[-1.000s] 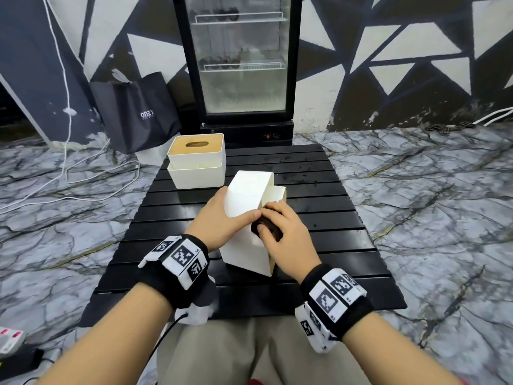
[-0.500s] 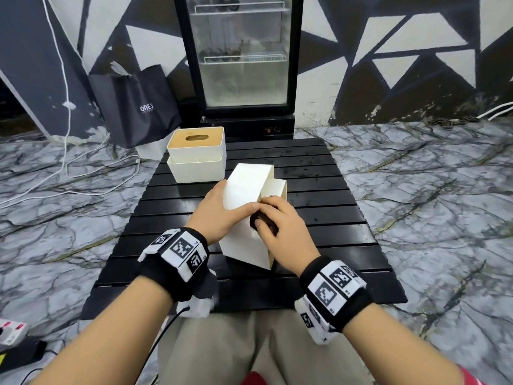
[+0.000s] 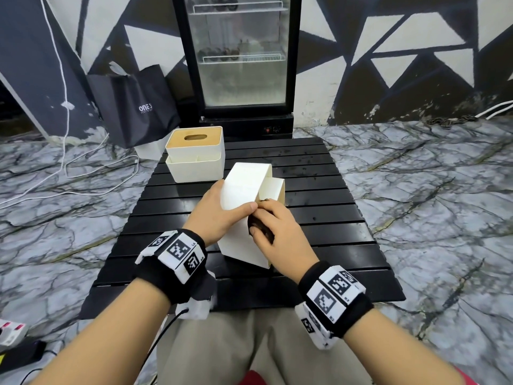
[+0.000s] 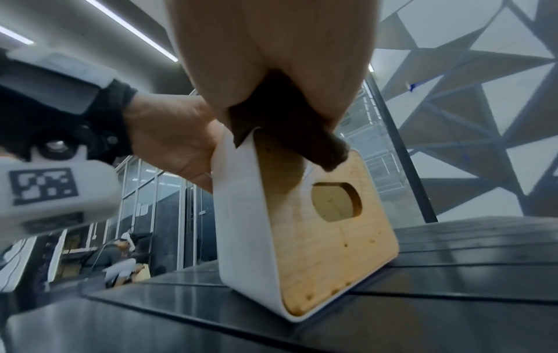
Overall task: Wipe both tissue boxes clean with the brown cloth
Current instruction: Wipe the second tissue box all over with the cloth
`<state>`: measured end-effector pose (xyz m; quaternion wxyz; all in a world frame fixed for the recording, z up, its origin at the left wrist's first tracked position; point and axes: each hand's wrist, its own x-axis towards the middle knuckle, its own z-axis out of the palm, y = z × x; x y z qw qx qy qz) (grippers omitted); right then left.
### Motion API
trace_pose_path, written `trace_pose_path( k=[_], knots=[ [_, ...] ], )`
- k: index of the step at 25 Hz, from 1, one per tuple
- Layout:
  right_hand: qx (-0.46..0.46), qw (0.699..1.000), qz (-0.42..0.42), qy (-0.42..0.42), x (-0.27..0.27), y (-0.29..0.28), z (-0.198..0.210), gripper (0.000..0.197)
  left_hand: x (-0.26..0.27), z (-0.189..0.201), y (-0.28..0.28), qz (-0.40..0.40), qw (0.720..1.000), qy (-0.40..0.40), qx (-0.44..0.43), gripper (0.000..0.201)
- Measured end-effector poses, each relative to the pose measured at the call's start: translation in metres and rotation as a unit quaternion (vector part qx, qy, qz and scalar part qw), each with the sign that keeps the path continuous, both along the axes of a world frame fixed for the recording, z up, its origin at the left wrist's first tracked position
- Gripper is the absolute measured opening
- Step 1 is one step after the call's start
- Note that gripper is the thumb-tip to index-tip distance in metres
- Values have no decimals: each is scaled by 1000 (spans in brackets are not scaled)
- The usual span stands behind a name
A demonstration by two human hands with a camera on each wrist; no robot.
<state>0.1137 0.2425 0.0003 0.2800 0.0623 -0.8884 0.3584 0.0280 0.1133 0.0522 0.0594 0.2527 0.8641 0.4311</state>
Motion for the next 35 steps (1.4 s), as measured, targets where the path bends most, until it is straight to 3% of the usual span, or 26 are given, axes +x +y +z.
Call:
trace_pose_path(
  k=[4,10,16,24,26,28,30,33,35],
  knots=[
    [46,998,41,-34,10,14,8,36,3,1,1,9,1000,3,4,59],
    [54,990,14,-127,26,53,26,28,9,7,1,15,1000,-20,19,59],
    [181,928,-9,-325,25,81,-12,25,13,11,2,19,999,-35,19,58],
    [217,890,-1,-401,22,87,-20,27,8,9,0,14,998,-67,13,60],
    [209,906,-9,-369,24,84,-7,26,4,11,-4,1,997,-81,-17,70],
    [145,960,-9,-237,24,72,13,25,-5,14,-11,-6,995,-93,-44,78],
    [80,991,4,-106,22,49,35,28,-16,14,-19,-33,995,-89,-39,65],
    [110,993,40,-32,12,13,44,33,-25,9,-25,-80,994,-70,-34,44],
    [160,985,38,-50,6,0,37,37,-31,3,-30,-88,994,-47,-49,42]
  ],
)
